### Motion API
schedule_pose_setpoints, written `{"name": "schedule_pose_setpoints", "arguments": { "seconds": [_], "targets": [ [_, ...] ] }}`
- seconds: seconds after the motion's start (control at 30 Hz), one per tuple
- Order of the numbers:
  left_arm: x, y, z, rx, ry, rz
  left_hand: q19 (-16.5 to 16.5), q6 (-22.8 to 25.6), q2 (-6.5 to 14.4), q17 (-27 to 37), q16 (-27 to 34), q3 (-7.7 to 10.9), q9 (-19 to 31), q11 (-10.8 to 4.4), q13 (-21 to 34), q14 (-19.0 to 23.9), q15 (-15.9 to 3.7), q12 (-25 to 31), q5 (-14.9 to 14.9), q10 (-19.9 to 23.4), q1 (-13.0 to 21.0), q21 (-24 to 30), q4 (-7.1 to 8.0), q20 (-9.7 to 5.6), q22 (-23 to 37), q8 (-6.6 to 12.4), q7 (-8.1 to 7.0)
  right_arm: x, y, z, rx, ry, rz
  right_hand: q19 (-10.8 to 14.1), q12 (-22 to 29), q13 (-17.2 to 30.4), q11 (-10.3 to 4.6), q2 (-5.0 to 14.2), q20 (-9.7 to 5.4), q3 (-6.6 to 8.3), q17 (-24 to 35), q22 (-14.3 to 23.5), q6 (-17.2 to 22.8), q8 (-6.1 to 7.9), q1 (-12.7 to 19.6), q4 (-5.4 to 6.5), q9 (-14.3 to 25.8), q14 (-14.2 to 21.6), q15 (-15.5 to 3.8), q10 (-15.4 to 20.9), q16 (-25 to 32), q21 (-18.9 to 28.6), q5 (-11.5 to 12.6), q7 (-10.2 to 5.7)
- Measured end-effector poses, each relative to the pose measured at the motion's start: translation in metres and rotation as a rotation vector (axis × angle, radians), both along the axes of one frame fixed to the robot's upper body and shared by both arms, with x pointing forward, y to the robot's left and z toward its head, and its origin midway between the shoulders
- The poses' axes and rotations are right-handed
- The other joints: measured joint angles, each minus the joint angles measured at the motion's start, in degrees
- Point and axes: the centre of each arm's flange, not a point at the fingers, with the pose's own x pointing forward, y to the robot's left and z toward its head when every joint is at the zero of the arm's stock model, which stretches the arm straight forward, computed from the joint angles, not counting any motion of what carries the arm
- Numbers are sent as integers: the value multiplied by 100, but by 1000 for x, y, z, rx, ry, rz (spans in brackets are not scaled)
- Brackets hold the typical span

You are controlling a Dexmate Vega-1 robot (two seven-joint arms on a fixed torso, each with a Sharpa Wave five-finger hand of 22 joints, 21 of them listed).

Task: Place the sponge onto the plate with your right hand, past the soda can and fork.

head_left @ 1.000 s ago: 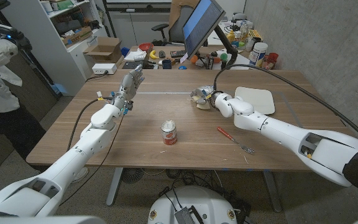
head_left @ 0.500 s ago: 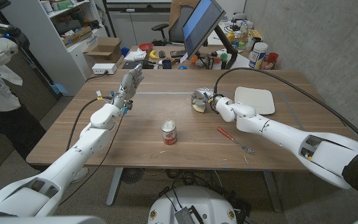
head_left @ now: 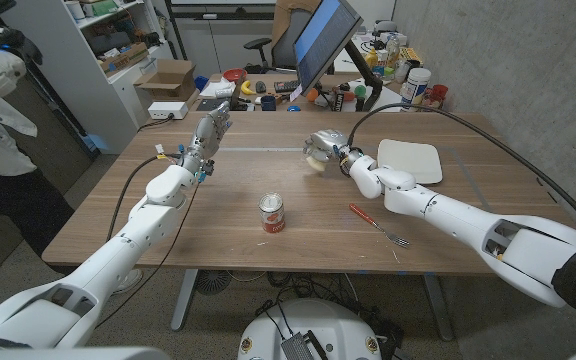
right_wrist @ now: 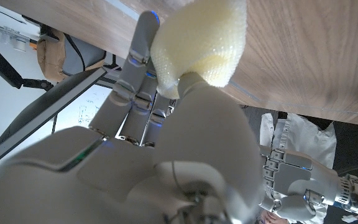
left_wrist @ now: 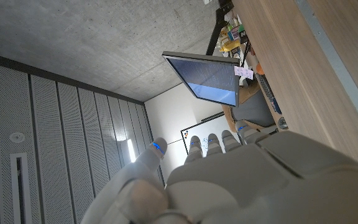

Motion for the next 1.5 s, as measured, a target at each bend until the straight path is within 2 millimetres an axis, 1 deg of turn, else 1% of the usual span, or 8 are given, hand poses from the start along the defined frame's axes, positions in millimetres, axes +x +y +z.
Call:
{"name": "schedule_pose_setpoints", "arguments": {
  "seconds": [0.23, 0.3, 0.63, 0.77, 1.2, 1.37, 1.4, 1.5],
  "targets": [
    [-2, -1, 1, 2, -4, -2, 0, 0, 0, 0, 0, 0, 0, 0, 0, 0, 0, 0, 0, 0, 0, 0, 0, 0, 0, 0, 0, -5, 1, 7, -1, -38, 19, 0, 0, -16, 3, -2, 0, -24, 19, 0, 10, 0, 2, -23, 0, 0, 0, 2, -30, 56, -15, 9],
    [-2, -1, 0, 0, -4, 0, 0, 0, 0, 0, 0, 0, 0, 0, 0, 0, 0, 0, 0, 0, 0, 0, 0, 0, 0, 0, 0, -10, 1, 15, 4, -60, 29, 0, 0, -16, 3, -22, 0, -24, 22, 20, 10, 0, 22, -22, 0, 3, -3, 2, -48, 77, -16, 9],
    [-7, -1, 0, -2, -14, 2, 0, 0, 0, 0, 0, 0, 0, 0, 0, 0, 0, 0, 0, 0, 0, 0, 0, 0, 0, 0, 0, -19, 1, 30, 1, -98, 41, -1, 0, -14, 11, -15, 2, -32, 45, 27, 9, -2, 29, -15, -1, 42, 0, 9, -66, 121, -21, 10],
    [-10, 0, 0, -4, -22, 3, 0, 0, 0, 0, 0, 0, 0, 0, 0, 0, 0, 0, 0, 0, 0, 0, 0, 0, 0, 0, 0, -23, 0, 36, -3, -107, 33, -43, 0, -13, 12, -15, 44, -32, 58, 27, 9, -3, 29, -15, 16, 42, -1, 9, -101, 166, -24, 10],
    [-20, -2, -1, -8, -41, 1, 0, 0, 0, 0, 0, 0, 0, 0, 0, 0, 0, 0, 0, 1, 0, 0, 0, 0, 0, 0, 0, -27, -6, 48, -21, -116, 5, -45, 0, 11, 13, -38, 46, -42, 98, 25, 9, -8, 53, -5, 28, 51, -10, 8, -183, 210, -43, 10],
    [-24, -3, -3, -6, -45, -4, 1, -1, 0, 0, 0, 0, 0, 0, 0, 1, 0, 0, 0, 1, 0, 0, 0, 0, 0, 0, 0, -25, -7, 47, -33, -107, -8, -105, 0, 12, 13, -38, 106, -64, 98, 26, 9, -13, 53, 17, 28, 52, -11, 8, -220, 255, -43, 10],
    [-26, -2, -2, -12, -48, 6, 0, 0, 0, 0, 0, 0, 0, 0, 0, 1, 0, 0, 0, 1, 0, 0, -1, 0, 0, 0, 0, -25, -13, 56, -33, -121, -19, -114, 0, 12, 13, -38, 115, -64, 106, 26, 9, -9, 53, 17, 28, 52, -11, 8, -228, 255, -43, 11],
    [-28, -3, -3, -13, -52, 4, 0, -1, 0, 0, 0, 0, 0, 0, 0, 1, 0, 0, 0, 1, 0, 0, 0, 0, 0, 0, 0, -25, -15, 59, -42, -122, -25, -146, 0, 13, 34, 7, 147, -65, 125, 25, 10, 11, 100, 17, 27, 51, -11, -12, -251, 255, -47, 9]
  ]
}}
